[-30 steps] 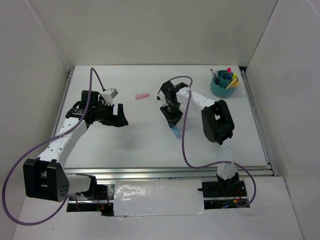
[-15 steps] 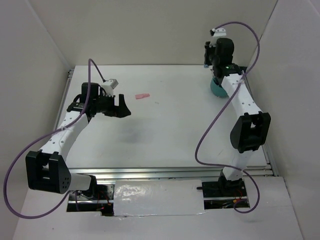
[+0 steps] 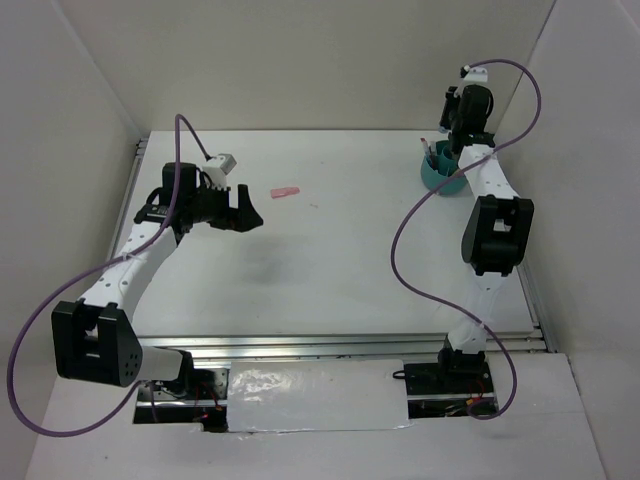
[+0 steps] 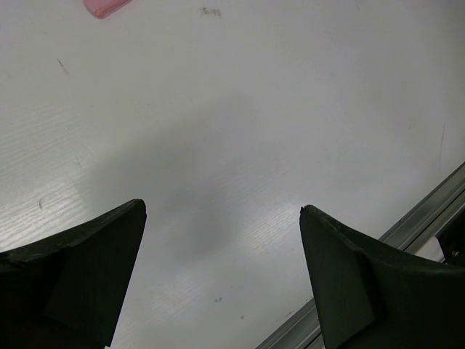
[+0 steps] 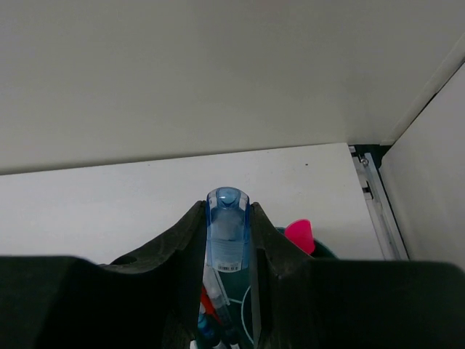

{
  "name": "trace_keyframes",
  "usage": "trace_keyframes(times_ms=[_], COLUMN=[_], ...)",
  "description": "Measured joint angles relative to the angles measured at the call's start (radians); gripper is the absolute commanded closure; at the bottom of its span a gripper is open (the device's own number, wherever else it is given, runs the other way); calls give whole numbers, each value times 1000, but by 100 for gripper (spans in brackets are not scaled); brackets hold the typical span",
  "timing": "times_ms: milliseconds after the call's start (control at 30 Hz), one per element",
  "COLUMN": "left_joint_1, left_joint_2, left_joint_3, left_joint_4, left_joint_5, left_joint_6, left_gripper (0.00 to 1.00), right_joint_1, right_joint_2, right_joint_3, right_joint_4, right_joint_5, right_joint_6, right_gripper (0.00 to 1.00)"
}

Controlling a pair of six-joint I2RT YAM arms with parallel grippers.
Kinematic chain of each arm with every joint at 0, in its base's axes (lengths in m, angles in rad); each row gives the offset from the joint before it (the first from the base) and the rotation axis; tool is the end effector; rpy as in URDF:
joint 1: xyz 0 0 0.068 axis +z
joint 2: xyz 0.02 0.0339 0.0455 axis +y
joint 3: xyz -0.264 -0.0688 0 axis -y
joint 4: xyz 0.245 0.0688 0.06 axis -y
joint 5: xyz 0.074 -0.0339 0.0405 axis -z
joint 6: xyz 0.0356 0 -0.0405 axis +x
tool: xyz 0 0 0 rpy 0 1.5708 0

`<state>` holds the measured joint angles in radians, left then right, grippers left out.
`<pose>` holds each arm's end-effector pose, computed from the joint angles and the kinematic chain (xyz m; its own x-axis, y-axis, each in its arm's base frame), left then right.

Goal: Sort the stationery into containers
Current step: Place the pen in the storage box.

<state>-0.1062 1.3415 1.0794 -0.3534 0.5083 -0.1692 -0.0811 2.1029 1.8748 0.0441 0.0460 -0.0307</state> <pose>0.2945 -0.0488 0.3044 -0.6480 -0.0789 -0.7575 0.3841 0.8250 -0.4145 0.5121 -0.0433 0.3240 -0.1861 -0.0156 -0.9824 0.1203 0.9920 -0.0386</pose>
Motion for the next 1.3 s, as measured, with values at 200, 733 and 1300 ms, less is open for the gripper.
trace_keyframes(times_ms=[200,733,1300], left_joint_1=[0,0,0], left_joint_2=[24,69,169], left_joint_3=[1,11,74], left_joint_4=[8,9,-14], left_joint_5=[2,-2,-88], left_joint_6=[0,5,53], left_gripper=[1,1,1], right_joint_1=[-10,-23,-23], right_joint_2=[43,138,145], right_joint_3=[22,56,47], right_joint_4=[34,75,69], right_joint_5=[-9,-5,3], right_joint_6=[0,-15,-38], right_gripper=[100,99,73])
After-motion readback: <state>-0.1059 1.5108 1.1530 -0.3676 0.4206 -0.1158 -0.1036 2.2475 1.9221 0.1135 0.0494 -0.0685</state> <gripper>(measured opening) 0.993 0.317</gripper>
